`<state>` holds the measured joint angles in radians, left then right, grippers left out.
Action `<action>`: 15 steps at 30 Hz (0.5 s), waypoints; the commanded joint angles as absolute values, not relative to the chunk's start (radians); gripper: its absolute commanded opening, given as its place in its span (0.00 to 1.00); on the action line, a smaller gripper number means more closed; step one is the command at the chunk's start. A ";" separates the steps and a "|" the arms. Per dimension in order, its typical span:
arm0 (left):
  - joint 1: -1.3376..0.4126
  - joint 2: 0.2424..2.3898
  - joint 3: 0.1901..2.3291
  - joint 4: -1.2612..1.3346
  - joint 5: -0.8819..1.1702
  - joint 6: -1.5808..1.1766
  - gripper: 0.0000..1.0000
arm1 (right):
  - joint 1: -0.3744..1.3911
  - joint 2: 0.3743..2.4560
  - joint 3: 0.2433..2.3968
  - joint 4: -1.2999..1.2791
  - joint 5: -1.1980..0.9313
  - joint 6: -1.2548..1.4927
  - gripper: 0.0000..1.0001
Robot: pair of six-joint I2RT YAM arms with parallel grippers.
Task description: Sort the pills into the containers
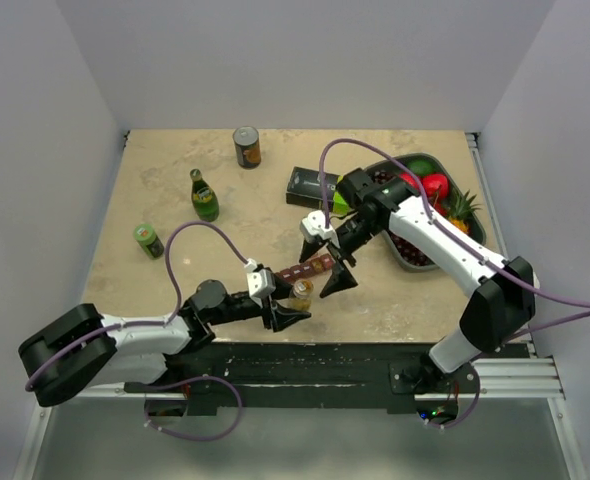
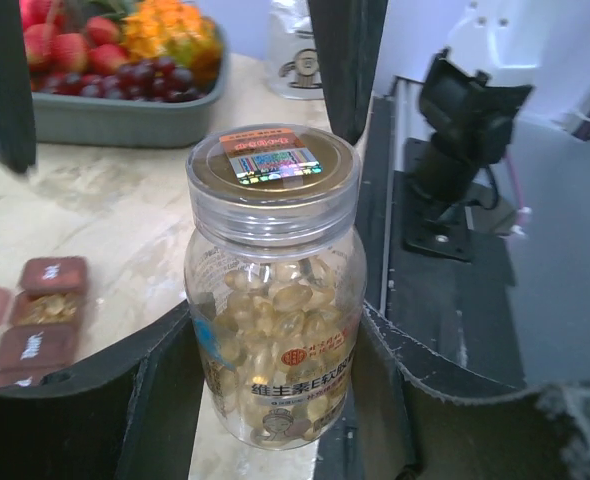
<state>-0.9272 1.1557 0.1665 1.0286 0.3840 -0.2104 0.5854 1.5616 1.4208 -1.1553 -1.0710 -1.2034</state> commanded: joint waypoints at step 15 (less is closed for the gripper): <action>-0.858 1.180 0.242 1.049 0.591 -0.262 0.00 | 0.710 1.586 1.436 -1.177 -1.097 -1.198 0.57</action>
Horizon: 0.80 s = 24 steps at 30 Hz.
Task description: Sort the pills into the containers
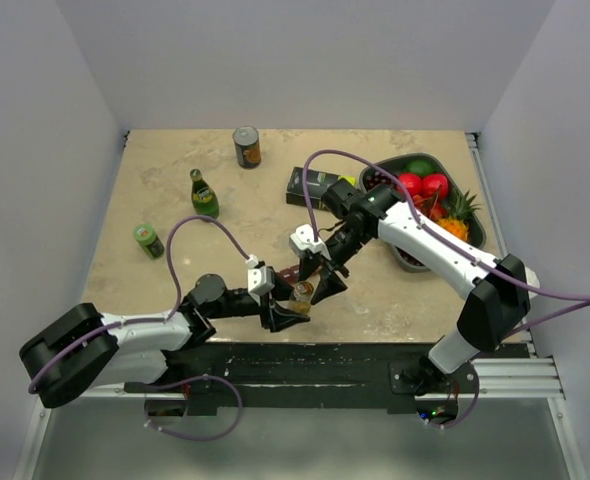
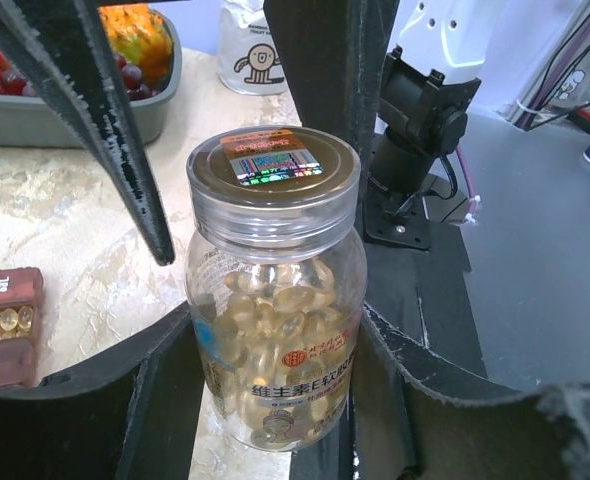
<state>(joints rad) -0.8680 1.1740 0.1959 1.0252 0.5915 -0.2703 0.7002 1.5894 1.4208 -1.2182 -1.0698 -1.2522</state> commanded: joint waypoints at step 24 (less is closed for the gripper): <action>-0.907 1.112 0.255 1.000 -0.055 -0.190 0.00 | 0.735 1.610 1.301 -0.449 -0.580 -0.208 0.09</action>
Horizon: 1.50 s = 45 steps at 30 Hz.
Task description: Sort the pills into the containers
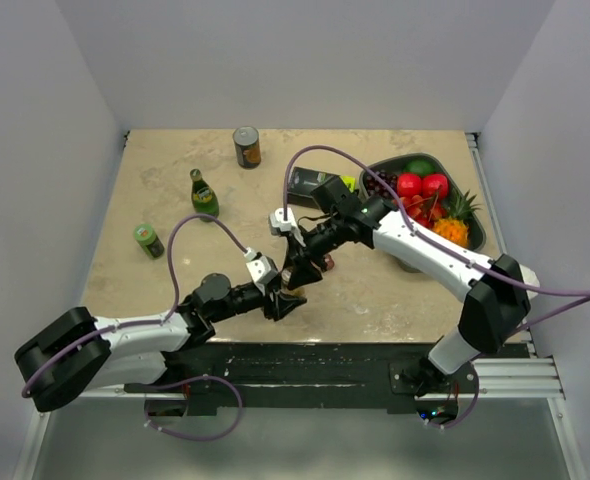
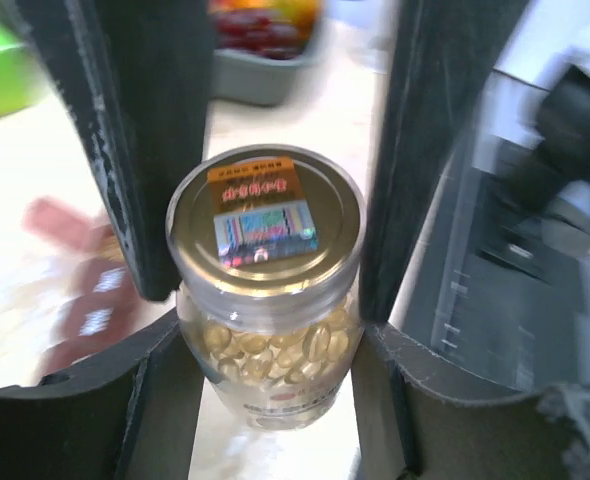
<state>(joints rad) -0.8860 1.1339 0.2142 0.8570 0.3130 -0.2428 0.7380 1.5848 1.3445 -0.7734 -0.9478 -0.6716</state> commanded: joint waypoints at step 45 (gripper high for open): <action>-0.848 1.106 0.273 0.862 0.477 -0.199 0.00 | 0.756 1.591 1.437 -1.026 -1.111 -1.010 0.60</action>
<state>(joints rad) -0.8577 1.1141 0.2333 0.8433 0.5190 -0.1947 0.7383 1.5845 1.4502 -1.1015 -1.0870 -1.1160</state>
